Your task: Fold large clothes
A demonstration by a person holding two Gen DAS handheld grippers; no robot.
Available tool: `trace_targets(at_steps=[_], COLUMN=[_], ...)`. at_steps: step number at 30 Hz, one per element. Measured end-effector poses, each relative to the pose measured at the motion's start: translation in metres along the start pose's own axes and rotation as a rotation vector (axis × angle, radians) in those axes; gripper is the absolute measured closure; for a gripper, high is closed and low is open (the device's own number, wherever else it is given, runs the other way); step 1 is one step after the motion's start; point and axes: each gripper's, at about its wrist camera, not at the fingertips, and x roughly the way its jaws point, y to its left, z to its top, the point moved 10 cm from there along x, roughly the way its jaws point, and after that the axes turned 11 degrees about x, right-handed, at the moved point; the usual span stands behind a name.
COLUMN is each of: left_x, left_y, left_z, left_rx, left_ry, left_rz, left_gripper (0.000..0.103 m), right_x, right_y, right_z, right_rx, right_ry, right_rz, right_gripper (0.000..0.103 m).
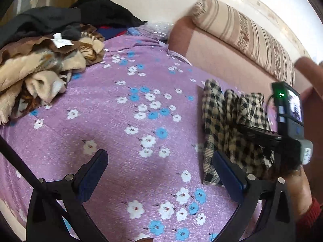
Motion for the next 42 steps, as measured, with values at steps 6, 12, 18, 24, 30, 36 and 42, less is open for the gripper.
trace_targets(at_steps=[6,12,18,24,30,36,42], left_x=[0.001,0.002,0.006,0.005,0.003,-0.001,-0.002], left_y=[0.021,0.039,0.043,0.046,0.047,0.048,0.05], left_z=[0.004,0.005,0.004,0.004,0.004,0.004,0.004], left_rx=[-0.11,-0.153,-0.166,-0.181,-0.184,-0.167,-0.177], left_ry=[0.012,0.012,0.024,0.022,0.019,0.004,0.0], left_rz=[-0.045,-0.006,-0.001,-0.008,-0.005,0.036,0.033], left_gripper=[0.001,0.001,0.001,0.001,0.001,0.001,0.001], right_x=[-0.03,0.003,0.006,-0.057,-0.06,-0.025,-0.054], right_y=[0.032,0.071,0.065,0.061,0.032,0.053,0.064], right_z=[0.022,-0.002,-0.002,-0.006,-0.04,-0.073,-0.082], right_rx=[0.048,0.068,0.049,-0.067,0.048,0.06,-0.143], right_ry=[0.021,0.109,0.115,-0.016,-0.005,0.131,0.13], right_rz=[0.16,0.251,0.306,0.304,0.333,0.391,0.393], right_gripper=[0.089,0.089,0.071,0.044,0.058,0.055,0.054])
